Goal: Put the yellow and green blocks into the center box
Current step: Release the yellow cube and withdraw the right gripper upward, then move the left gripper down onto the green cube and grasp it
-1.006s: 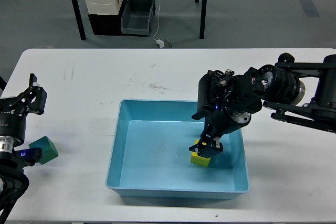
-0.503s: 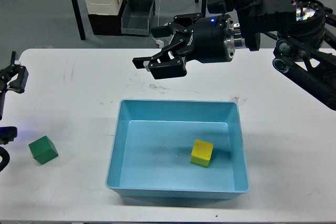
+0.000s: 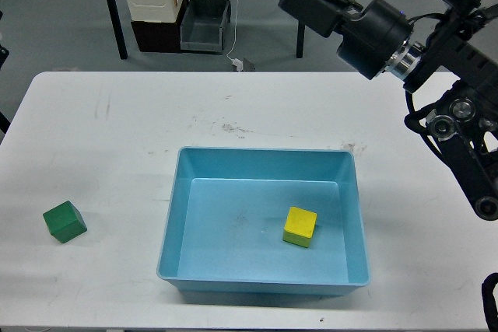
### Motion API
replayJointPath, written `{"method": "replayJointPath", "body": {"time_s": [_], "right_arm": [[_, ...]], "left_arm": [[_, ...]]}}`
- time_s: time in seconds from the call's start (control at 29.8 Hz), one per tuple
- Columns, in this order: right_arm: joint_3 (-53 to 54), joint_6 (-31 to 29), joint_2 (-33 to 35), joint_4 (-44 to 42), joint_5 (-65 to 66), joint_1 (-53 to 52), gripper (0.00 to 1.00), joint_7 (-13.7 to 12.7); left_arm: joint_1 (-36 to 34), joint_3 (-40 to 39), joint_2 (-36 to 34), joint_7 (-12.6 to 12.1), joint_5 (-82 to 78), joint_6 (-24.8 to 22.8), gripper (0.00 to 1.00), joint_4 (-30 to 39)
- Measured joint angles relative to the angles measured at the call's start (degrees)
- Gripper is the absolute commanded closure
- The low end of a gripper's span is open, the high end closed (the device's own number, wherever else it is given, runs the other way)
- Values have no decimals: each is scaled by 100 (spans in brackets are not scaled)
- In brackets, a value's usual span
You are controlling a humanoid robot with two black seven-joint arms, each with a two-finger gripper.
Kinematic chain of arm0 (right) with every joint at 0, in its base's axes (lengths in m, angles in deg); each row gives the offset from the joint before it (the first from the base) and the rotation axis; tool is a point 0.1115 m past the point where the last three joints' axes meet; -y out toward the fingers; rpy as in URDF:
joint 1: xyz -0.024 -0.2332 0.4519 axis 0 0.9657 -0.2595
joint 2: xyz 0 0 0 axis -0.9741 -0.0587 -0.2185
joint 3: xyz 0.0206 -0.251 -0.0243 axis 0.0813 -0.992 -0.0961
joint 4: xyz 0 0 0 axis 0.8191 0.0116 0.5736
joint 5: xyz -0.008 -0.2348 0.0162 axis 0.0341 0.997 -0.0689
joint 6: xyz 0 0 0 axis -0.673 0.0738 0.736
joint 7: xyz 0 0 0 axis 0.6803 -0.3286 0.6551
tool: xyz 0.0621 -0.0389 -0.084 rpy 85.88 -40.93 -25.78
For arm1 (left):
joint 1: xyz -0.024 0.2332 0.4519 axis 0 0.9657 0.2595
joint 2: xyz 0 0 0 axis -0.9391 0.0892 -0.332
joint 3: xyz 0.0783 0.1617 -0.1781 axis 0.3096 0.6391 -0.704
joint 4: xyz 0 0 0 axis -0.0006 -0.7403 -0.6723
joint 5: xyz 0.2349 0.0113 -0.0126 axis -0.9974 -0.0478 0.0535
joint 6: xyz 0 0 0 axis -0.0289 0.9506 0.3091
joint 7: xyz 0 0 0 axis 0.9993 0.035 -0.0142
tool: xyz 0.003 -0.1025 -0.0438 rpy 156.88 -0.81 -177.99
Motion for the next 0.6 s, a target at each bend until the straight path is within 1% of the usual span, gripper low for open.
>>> {"method": "replayJointPath", "body": {"time_s": [0.07, 0.13, 0.27, 0.44, 0.5, 0.6], "right_arm": [[216, 140, -1, 140, -415, 349, 3, -94], [456, 272, -5, 211, -911, 640, 3, -144], [1011, 463, -231, 338, -1752, 1130, 3, -166], [1492, 480, -376, 556, -2248, 1823, 3, -168], [1622, 469, -381, 716, -2442, 2192, 2, -169], [1804, 453, -383, 919, -2668, 2696, 2, -165]], "left_arm": [[-122, 8, -31, 159, -318, -15, 0, -68], [-252, 7, -86, 206, -849, -22, 0, -78], [-423, 1, -432, 226, -2125, -23, 1, -12], [-635, 112, -655, 227, -3839, -20, 0, 68], [-673, 249, -689, 227, -4603, -20, 1, 120], [-697, 595, -997, 227, -5744, -20, 1, 463]]}}
